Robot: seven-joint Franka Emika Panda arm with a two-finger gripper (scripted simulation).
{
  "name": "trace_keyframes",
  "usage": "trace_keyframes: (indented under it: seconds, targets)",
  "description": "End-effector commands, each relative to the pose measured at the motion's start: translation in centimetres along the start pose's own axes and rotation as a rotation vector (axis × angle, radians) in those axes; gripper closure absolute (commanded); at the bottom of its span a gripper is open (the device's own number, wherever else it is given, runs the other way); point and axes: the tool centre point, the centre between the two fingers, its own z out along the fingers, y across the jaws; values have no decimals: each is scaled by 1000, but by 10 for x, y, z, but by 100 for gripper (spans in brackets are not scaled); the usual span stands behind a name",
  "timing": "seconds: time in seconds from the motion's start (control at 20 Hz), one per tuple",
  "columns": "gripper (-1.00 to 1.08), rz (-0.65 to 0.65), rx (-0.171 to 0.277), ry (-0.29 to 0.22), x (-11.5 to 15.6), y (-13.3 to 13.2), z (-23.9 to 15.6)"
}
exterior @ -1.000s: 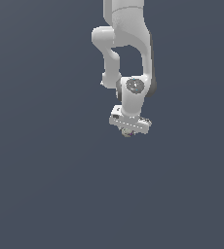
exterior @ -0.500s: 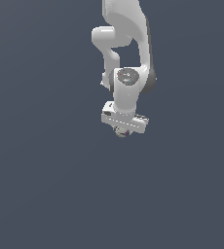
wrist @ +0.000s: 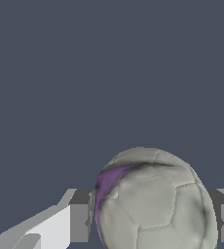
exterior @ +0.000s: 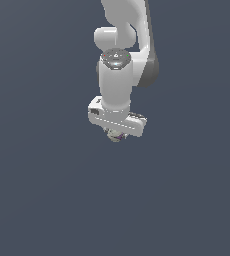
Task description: Pick up the object and move it to a goal position.
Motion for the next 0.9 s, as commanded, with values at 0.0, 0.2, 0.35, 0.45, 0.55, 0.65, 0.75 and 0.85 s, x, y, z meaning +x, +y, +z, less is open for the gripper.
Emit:
trace_keyframes:
  seconds: [0.0,0.2,0.35,0.45,0.55,0.65,0.75,0.85]
  targets:
    - [108,-1,0,0,14,5,-17]
    - [108,-1,-1,0,31,10,-36]
    - [108,-1,-1,0,40,13,-46]
    - [108,-1,-1,0,45,15,-50]
    - [108,-1,-1,0,48,16,-54]
    - [108,-1,-1,0,50,16,-56]
    - [108,0,-1,0,52,16,-57]
    - [108,0,-1,0,52,16,-58]
